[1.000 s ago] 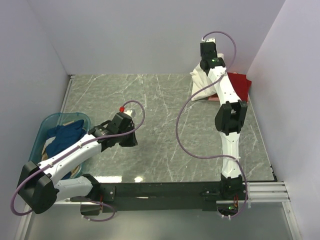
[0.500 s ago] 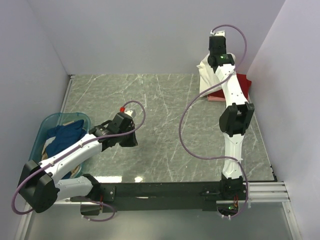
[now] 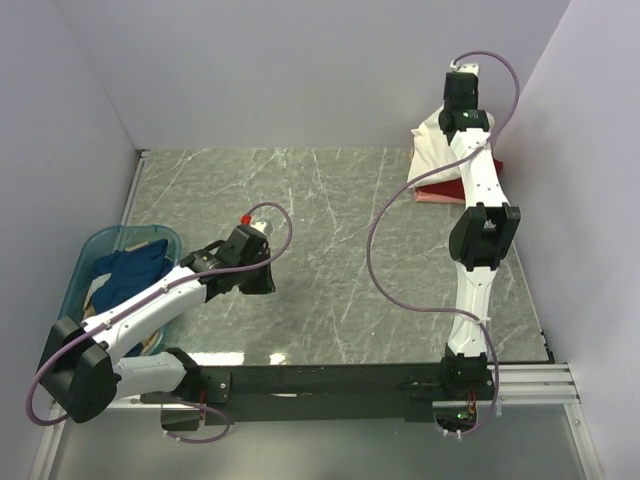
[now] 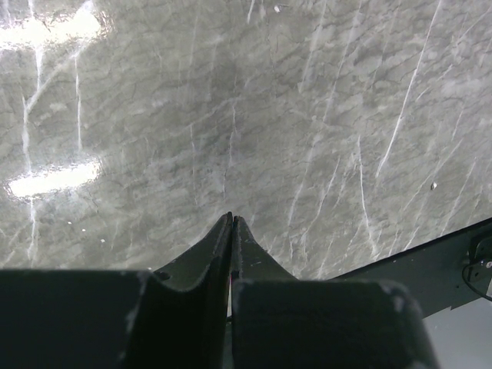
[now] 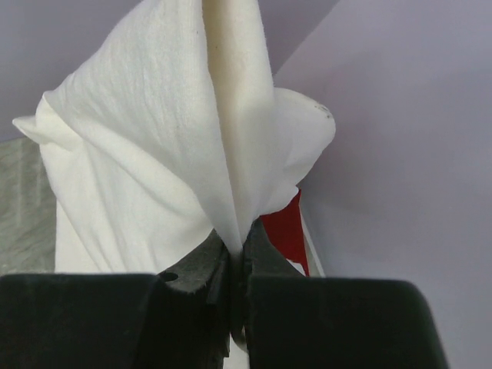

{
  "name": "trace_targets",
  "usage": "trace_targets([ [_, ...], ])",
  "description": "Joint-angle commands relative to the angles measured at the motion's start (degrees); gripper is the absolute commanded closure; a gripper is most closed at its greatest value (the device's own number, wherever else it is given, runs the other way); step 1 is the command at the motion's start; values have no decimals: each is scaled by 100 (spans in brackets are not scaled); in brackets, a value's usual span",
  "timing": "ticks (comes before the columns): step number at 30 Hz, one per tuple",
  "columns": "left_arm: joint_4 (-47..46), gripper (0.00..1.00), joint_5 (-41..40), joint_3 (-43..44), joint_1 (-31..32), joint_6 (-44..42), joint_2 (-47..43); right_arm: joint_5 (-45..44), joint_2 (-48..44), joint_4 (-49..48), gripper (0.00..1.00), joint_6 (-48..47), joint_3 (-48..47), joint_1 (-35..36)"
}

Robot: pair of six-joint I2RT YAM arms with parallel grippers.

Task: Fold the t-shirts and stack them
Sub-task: Neatly place the folded tshirt to the corner, then reset both grippers

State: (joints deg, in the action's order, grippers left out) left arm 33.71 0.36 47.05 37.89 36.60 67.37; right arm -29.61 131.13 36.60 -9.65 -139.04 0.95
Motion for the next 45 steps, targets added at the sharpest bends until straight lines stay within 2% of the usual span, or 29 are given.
trace_targets([
  [1,-67,91,52,-38,-18,-100,21,-247,44,-698,100,86,70,-208],
  [8,-84,91,96,-55,-18,-92,65,-80,562,-909,99,253,158,-569],
  [10,-84,91,104,-64,-18,-83,83,-63,729,-918,81,358,167,-657],
  [11,-93,91,122,-55,-18,-91,83,-72,773,-918,57,393,167,-710],
  [13,-111,90,148,-64,-18,-83,66,-89,791,-918,35,508,211,-737],
  [16,-102,87,131,-47,-18,-92,74,42,634,-918,20,745,395,-719],
  [25,-84,82,8,-20,-18,-65,-180,236,-322,-575,16,1623,1071,-316],
  [30,-58,82,-18,24,-36,-65,-365,359,-1422,-925,16,2194,2818,343],
  [34,-40,80,-256,41,-80,-57,-593,464,-2606,-1093,16,2590,4407,1229],
  [39,12,80,-458,33,-97,-4,-787,710,-3812,-1216,16,2977,5851,2215],
  [42,30,79,-546,24,-106,49,-936,885,-4673,-1252,16,3293,6774,2742],
  [45,47,79,-572,6,-115,110,-1068,1228,-6014,-1383,16,3610,7785,3006],
])
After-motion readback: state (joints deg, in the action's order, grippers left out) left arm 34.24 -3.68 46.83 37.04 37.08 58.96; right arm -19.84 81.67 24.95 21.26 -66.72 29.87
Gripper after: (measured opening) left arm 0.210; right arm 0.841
